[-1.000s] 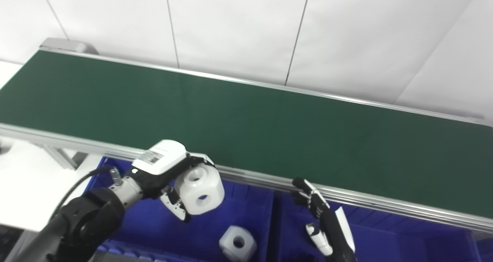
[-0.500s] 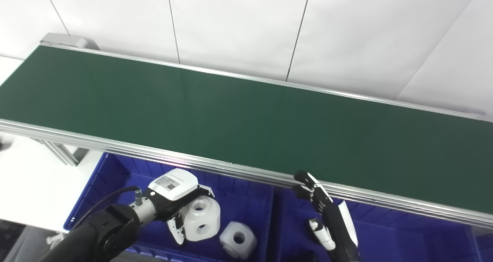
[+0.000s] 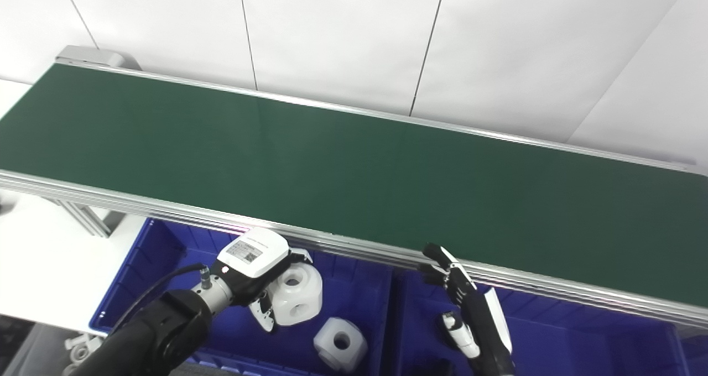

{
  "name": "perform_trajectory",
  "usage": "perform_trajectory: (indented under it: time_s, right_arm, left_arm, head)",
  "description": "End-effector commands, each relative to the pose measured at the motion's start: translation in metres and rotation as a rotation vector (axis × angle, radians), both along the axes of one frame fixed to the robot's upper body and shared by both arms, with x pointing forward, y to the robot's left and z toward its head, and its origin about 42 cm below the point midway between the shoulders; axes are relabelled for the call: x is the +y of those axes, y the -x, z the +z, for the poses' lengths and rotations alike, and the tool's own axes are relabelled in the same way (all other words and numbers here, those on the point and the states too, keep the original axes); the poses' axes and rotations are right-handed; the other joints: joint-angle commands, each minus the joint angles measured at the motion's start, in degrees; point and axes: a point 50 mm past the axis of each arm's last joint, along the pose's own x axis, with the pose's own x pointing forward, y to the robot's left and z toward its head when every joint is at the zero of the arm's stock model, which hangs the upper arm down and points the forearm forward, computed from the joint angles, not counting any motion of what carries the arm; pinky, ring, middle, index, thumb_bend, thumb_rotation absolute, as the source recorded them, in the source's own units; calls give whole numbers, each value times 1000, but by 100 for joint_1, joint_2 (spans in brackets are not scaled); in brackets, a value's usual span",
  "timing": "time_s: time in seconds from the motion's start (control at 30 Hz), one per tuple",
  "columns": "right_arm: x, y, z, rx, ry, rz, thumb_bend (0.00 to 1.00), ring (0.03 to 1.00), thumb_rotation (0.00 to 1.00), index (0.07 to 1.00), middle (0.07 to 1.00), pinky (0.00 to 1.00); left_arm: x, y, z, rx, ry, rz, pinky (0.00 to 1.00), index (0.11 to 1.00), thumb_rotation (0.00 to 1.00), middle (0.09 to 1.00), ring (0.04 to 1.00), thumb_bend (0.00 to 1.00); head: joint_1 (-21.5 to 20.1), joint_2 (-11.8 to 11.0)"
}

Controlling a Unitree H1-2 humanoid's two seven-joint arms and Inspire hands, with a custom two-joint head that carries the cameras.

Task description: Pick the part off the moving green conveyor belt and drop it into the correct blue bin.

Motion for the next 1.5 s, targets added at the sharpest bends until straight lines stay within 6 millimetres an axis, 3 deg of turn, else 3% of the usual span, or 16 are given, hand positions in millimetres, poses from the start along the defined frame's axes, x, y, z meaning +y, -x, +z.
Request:
perform_trajectory:
  time_s: [0.0,0.1,0.27,0.7,0.93,1.07,1.13,1.2,1.27,1.37,1.47]
  right_arm:
    - [1,-5,10,-54,-7,9,938,788,1000,881,873,743]
    - [1,-5,10,-53,-8,9,940,787,1000,878,872,742]
    - [2,-5,10,-54,-10,11,938,781,1000,877,866,738]
    - [3,-6,10,-56,-15,14,935,787,1000,878,871,742]
    - [10,-5,10,-74,-6,19,915,782,1000,877,874,737]
    - [18,-5,10,-75,-15,16,920,780,1000,872,871,735]
    - [22,-5,10,-74,-15,14,917,780,1000,871,872,728]
    - [26,-5,9,-77,-19,15,894,779,1000,870,870,718]
    - [30,-5,9,-79,-18,13,885,773,1000,868,864,703]
    - [33,-4,7,-80,-10,9,892,770,1000,870,865,693]
    - [36,-3,5,-80,-11,5,886,766,1000,868,868,688]
  left_arm:
    - [1,-6,16,-92,-1,-20,769,690,333,795,785,953]
    - [2,-5,17,-98,5,-36,865,726,426,854,857,988]
    - [4,-3,17,-94,2,-58,847,726,536,841,850,995]
    - [5,-2,21,-56,26,-64,838,748,562,828,838,998]
    - [-1,18,56,-49,238,-105,819,746,562,805,813,988]
    - [-13,33,97,6,561,-105,603,743,559,780,731,971]
    - [-15,33,107,12,685,-106,565,737,544,762,694,944]
    - [-13,27,105,27,809,-82,589,735,540,761,710,920]
    - [-14,19,90,37,938,-25,611,736,537,771,731,899]
    - [-18,9,62,23,1016,26,648,753,529,797,760,877]
    - [-26,2,23,33,1096,119,721,778,538,840,807,878]
  head:
    - [8,1]
    - [4,3]
    - [4,3]
    - [-39,-11]
    - [-432,1]
    - [-656,-55]
    - [-737,-99]
    - [-837,-159]
    - [-966,-196]
    - [-996,-238]
    - [-1073,-293]
